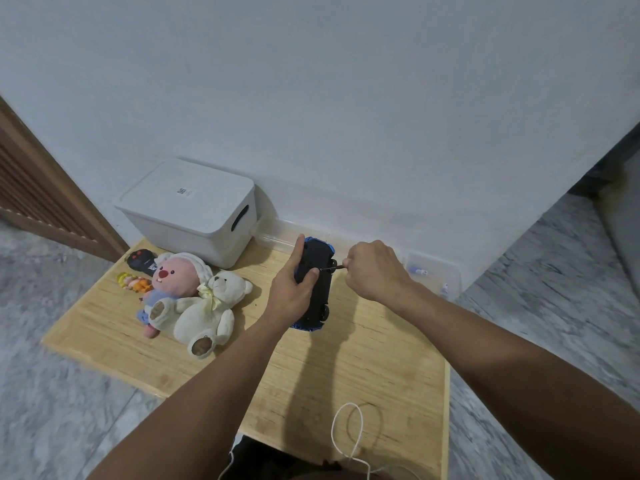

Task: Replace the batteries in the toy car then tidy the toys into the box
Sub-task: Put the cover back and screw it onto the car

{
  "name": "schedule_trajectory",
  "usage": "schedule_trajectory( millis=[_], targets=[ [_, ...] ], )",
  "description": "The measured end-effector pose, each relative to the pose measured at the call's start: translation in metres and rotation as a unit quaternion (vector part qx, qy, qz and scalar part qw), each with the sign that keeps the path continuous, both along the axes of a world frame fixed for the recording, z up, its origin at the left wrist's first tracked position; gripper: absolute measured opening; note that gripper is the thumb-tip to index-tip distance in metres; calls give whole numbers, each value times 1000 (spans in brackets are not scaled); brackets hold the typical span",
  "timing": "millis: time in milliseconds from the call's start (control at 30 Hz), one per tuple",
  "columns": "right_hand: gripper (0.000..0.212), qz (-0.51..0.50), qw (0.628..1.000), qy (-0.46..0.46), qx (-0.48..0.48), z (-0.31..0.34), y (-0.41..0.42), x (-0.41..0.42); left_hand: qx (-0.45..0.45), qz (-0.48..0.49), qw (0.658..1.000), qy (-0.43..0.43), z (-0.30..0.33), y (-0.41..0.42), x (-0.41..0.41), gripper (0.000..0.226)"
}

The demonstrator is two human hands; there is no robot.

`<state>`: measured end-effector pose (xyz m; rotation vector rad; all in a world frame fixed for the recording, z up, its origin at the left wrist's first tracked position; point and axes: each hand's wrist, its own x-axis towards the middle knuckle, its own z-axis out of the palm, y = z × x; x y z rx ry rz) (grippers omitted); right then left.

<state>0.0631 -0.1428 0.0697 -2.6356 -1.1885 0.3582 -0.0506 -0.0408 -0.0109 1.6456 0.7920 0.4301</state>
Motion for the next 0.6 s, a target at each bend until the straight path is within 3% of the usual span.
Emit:
schedule_trajectory(
  millis=[267, 400, 533, 600],
  targets=[
    [16, 13, 997, -69, 18, -5, 1, 12, -20, 33, 999, 30, -5, 1, -1, 69],
    [18, -47, 999, -22, 4, -34, -9, 20, -53, 92, 993, 60, -12, 8, -4, 66],
    [23, -82, 994, 25, -68, -76, -15, 17, -148, 130, 977, 86, -8, 6, -7, 29],
    [21, -96, 991, 42, -85, -92, -16, 15, -200, 145, 966, 77, -9, 6, -8, 24]
  ],
)
